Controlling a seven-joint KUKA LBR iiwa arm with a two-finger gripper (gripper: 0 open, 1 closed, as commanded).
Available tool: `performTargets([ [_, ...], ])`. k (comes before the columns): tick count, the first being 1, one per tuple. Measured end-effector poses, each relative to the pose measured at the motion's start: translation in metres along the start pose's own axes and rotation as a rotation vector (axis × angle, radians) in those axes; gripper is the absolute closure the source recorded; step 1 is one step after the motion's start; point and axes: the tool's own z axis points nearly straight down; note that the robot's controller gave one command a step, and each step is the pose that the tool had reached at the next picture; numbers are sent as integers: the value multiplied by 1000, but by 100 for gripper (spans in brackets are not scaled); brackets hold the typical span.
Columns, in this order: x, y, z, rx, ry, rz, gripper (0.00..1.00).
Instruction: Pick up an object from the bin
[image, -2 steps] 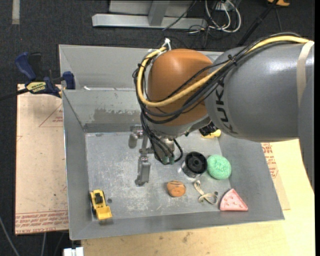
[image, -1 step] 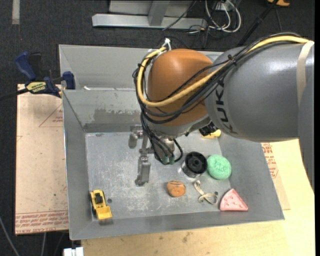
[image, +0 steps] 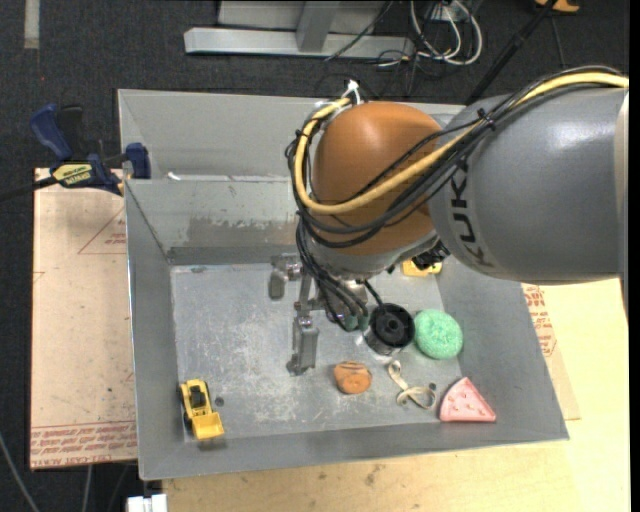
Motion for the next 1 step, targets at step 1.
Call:
performTargets([
  [1, -33, -16, -9, 0, -1, 21, 0],
])
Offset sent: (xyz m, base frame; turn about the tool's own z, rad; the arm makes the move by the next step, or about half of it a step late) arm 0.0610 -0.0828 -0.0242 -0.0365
